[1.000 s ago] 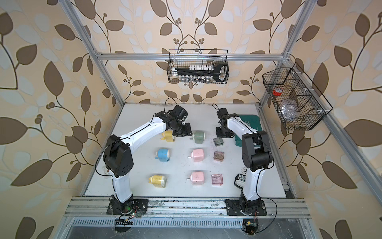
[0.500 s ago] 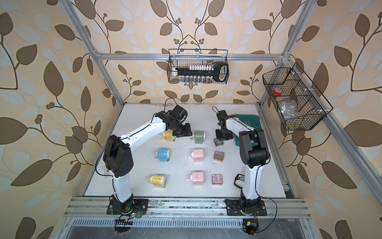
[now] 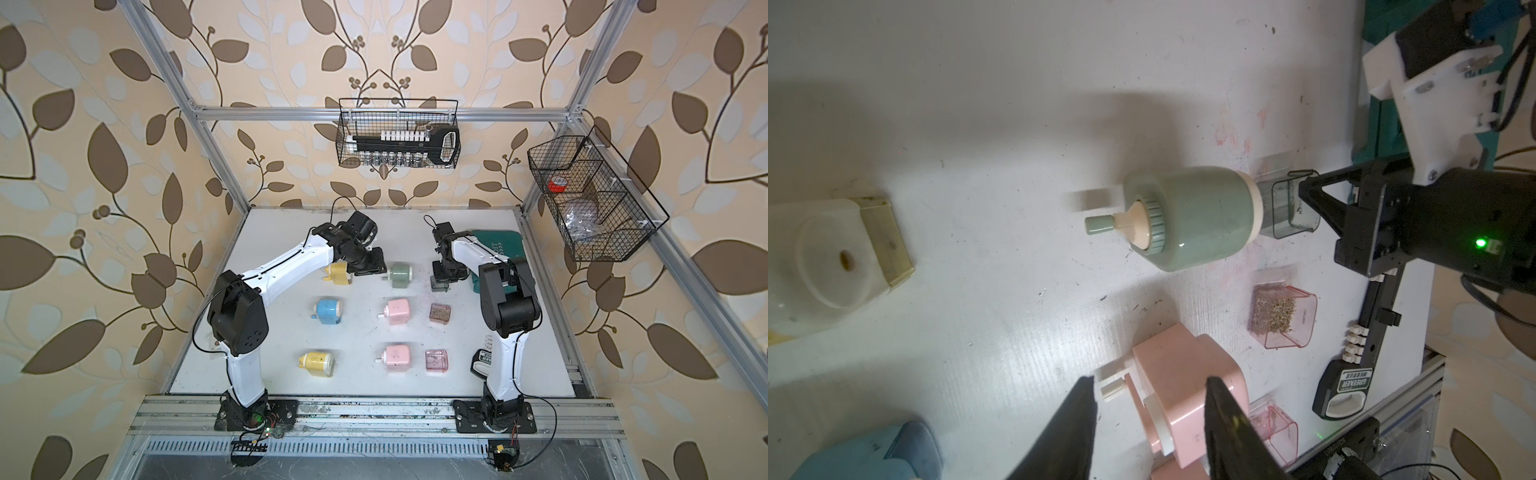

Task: Put the tray back into the pencil sharpener
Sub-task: Pick up the container from the center of the board, then close the container of the pencil sharpener.

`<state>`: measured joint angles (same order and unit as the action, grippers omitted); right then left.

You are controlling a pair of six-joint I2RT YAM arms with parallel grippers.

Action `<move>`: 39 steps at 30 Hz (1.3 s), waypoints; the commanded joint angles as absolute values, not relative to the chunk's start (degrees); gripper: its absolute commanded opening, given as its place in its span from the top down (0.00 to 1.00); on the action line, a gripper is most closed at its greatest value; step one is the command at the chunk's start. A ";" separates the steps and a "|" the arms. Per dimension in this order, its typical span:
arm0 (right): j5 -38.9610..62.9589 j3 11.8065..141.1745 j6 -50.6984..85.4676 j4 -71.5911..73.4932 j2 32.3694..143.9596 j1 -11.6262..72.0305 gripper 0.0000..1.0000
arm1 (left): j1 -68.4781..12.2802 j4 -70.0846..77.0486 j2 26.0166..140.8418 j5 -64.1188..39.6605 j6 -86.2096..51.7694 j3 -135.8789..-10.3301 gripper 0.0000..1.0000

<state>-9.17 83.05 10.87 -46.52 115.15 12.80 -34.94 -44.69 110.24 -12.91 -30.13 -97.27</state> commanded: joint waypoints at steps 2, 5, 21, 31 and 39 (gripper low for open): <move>-12.51 86.42 12.38 -51.58 113.33 14.52 1.00 | -34.81 -43.06 113.57 -12.74 -30.10 -101.43 0.51; -12.19 87.68 13.13 -53.69 113.79 14.74 1.00 | -34.64 -42.10 116.25 -15.44 -30.11 -103.73 0.49; -9.08 92.30 16.78 -57.48 116.27 16.46 1.00 | -32.92 -44.04 122.28 -19.27 -28.64 -109.53 0.45; -8.11 92.42 17.14 -57.11 117.16 16.47 1.00 | -32.72 -43.42 125.13 -22.79 -29.20 -111.35 0.44; -7.49 92.77 17.12 -56.95 117.76 16.53 1.00 | -32.40 -44.10 126.60 -23.64 -29.60 -111.93 0.45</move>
<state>-8.29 90.87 16.51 -56.21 116.46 16.38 -32.91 -43.44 126.67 -22.31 -30.04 -109.84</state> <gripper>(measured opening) 0.047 0.556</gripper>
